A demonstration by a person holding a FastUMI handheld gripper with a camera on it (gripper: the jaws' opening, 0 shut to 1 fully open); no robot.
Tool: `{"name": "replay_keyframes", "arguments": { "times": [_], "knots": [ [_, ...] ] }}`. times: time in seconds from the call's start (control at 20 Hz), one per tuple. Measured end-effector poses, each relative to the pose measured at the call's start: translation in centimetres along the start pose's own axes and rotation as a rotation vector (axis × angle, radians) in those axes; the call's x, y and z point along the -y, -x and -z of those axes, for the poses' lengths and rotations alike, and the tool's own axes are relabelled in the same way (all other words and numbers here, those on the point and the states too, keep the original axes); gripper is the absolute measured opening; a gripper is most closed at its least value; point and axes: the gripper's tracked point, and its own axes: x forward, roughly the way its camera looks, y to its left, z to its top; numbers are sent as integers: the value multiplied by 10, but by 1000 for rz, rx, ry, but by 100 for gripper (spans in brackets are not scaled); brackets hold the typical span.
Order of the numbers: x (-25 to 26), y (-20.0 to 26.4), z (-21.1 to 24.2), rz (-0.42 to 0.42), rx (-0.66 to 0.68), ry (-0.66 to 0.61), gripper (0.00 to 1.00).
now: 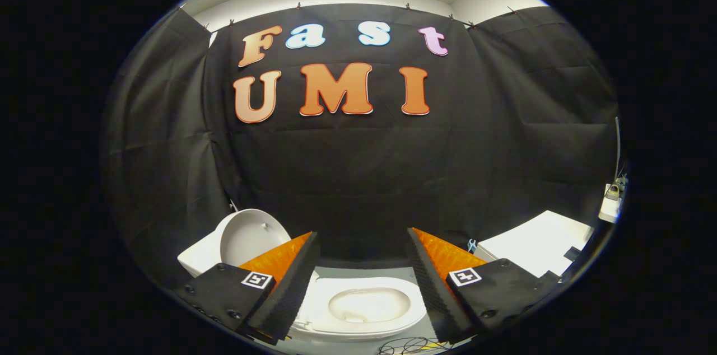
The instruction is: Open the toilet lid.
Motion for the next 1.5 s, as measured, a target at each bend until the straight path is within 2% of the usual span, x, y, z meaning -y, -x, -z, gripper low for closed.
{"name": "replay_keyframes", "arguments": {
  "times": [0.3, 0.65, 1.0, 1.5],
  "knots": [
    [29, 5, -9, -3, 14, -15, 99],
    [34, 3, -5, -4, 17, -77, 98],
    [50, 17, -10, -23, 10, -68, 98],
    [137, 32, -7, 4, 21, -138, 98]
  ]
}}
